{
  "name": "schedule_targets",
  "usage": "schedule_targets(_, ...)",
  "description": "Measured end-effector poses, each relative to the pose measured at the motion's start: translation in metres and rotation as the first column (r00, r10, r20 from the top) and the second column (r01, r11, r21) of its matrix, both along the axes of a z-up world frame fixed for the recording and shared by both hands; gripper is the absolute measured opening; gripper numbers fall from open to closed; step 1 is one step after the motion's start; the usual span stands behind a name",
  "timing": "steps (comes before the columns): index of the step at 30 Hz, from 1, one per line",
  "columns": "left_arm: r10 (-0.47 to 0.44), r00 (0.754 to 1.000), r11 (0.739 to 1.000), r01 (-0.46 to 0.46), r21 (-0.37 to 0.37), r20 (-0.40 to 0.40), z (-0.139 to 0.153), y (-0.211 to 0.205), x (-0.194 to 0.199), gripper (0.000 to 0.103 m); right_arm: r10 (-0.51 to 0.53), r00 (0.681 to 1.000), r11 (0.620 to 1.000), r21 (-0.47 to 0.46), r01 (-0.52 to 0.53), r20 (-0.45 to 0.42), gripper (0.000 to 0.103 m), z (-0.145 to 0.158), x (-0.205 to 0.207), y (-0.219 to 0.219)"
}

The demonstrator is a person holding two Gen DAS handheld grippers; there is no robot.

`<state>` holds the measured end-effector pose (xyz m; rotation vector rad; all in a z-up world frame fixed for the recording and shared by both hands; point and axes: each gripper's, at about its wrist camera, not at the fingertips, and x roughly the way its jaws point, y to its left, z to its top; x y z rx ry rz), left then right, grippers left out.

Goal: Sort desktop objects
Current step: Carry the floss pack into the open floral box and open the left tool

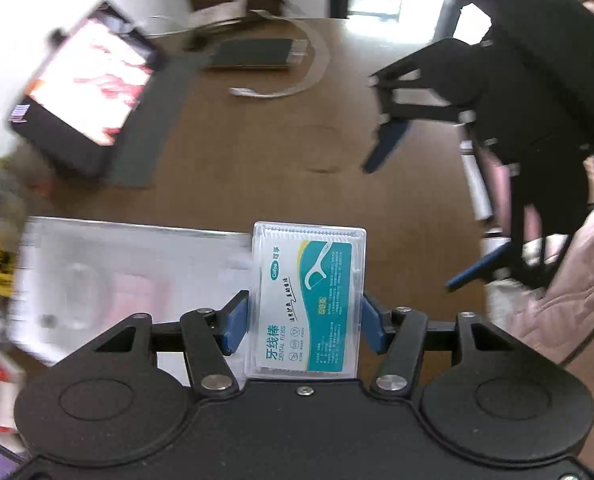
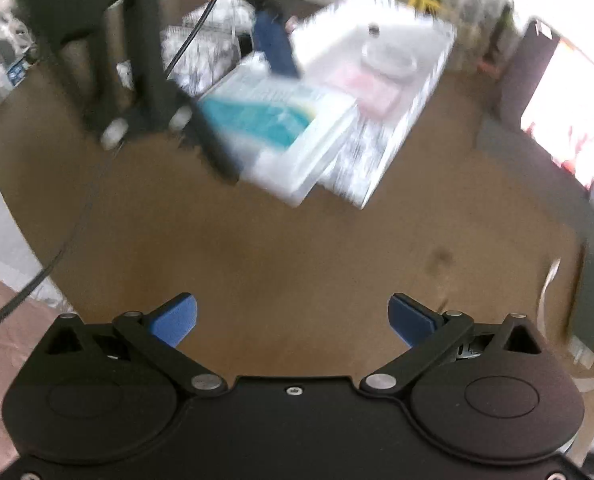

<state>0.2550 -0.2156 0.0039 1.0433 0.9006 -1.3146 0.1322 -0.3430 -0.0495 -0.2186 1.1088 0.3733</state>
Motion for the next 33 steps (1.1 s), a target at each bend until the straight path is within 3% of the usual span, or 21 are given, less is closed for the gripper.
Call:
schedule_targets(4, 0.015, 1.000, 0.997, -0.017, 0.072, 0.025, -0.024, -0.023, 0.051, 0.057, 0.083, 0.995, 0.997, -0.010, -0.083, 0.049, 0.103, 0.025, 0.044, -0.013)
schedule_targets(7, 0.028, 1.000, 0.990, -0.030, 0.138, 0.011, -0.063, -0.046, 0.088, 0.056, 0.140, 0.989, 0.990, -0.022, -0.139, 0.052, 0.103, 0.031, 0.073, -0.020)
schedule_targets(12, 0.084, 0.987, 0.984, -0.060, 0.170, -0.139, -0.102, -0.057, 0.129, 0.056, 0.207, 0.978, 0.978, -0.023, -0.207, 0.016, 0.103, 0.021, 0.107, -0.033)
schedule_targets(17, 0.053, 0.982, 0.974, -0.011, 0.227, -0.183, -0.131, -0.055, 0.136, 0.056, 0.259, 0.965, 0.965, -0.017, -0.260, -0.046, 0.103, 0.000, 0.124, -0.041)
schedule_targets(29, 0.050, 0.987, 0.961, -0.006, 0.277, -0.151, -0.151, -0.039, 0.138, 0.059, 0.316, 0.946, 0.948, -0.005, -0.317, -0.069, 0.103, -0.015, 0.142, -0.034)
schedule_targets(33, 0.097, 0.989, 0.961, -0.063, 0.270, -0.115, -0.137, -0.026, 0.139, 0.071, 0.307, 0.949, 0.951, -0.005, -0.308, -0.065, 0.103, -0.014, 0.140, -0.033)
